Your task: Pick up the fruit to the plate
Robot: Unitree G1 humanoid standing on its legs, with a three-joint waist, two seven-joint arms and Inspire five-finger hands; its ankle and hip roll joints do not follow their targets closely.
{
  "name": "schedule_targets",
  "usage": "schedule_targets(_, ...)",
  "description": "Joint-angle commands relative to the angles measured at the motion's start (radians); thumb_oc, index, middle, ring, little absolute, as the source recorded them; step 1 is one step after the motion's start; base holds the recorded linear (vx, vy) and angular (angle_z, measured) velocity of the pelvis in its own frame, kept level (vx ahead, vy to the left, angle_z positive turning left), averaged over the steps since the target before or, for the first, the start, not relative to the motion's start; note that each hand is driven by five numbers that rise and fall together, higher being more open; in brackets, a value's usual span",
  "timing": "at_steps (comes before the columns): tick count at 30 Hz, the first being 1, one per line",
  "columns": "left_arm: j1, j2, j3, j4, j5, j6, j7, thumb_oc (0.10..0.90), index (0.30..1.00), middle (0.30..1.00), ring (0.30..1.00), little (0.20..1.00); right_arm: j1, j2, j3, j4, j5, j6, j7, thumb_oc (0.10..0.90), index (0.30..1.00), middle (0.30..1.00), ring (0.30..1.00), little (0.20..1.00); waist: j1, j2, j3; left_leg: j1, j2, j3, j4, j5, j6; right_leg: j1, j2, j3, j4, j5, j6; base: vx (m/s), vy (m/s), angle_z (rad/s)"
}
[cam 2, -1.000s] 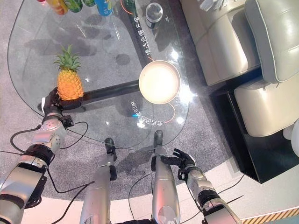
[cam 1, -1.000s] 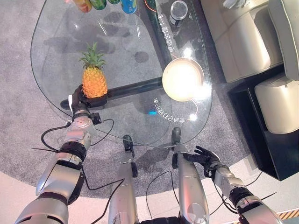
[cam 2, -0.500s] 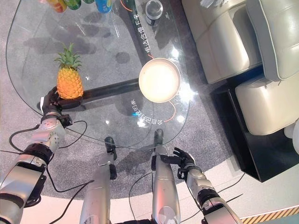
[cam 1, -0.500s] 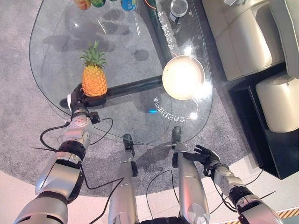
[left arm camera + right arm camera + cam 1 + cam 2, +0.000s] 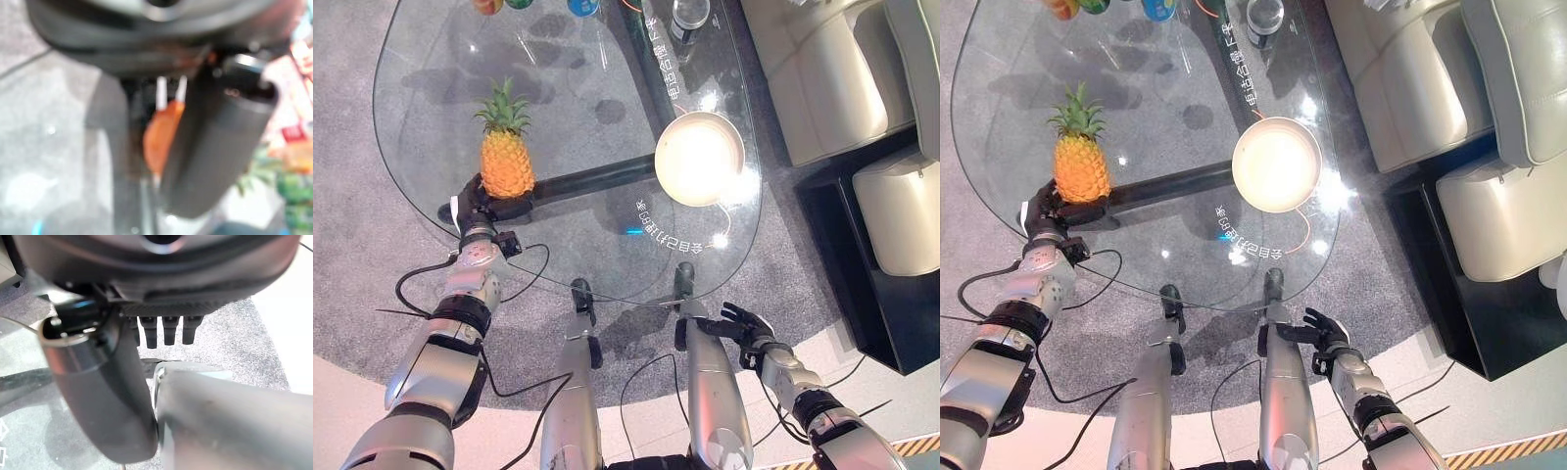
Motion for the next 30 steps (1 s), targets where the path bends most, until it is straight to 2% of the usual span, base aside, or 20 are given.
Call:
schedule_targets(1, -0.071, -0.006, 0.018, -0.076, -0.022, -0.068, -0.042, 0.1, 0.3, 0.3, 0.3, 0.2, 0.107, -0.043, 0.074, 0.024, -0.013, 0.036, -0.02, 0.8, 0.9, 0.9, 0.9, 0.9, -0.027, 0.002, -0.015, -0.064, -0.103, 0.075, 0.129, -0.113, 0.044, 0.005, 0.101, -0.034, -0.017, -0.025, -0.03, 0.0, 0.0, 0.0)
schedule_targets(19, -0.056, -0.012, 0.048, -0.05, -0.118, -0.058, -0.055, 0.1, 0.3, 0.3, 0.3, 0.2, 0.104, -0.035, 0.073, 0.04, -0.019, 0.03, -0.017, 0.8, 0.9, 0.9, 0.9, 0.9, -0.022, 0.001, -0.015, -0.047, -0.1, 0.07, 0.132, -0.115, 0.04, 0.024, 0.101, -0.042, -0.011, -0.035, -0.029, 0.0, 0.0, 0.0)
schedule_targets(30, -0.045, -0.007, 0.058, -0.054, -0.079, -0.084, -0.057, 0.1, 0.3, 0.3, 0.3, 0.2, 0.101, -0.026, 0.054, 0.046, 0.031, 0.016, -0.061, 0.8, 0.9, 0.9, 0.9, 0.9, -0.015, 0.003, -0.015, -0.018, -0.098, 0.068, 0.135, -0.122, 0.038, 0.057, 0.1, -0.052, -0.006, -0.046, -0.03, 0.0, -0.006, 0.0)
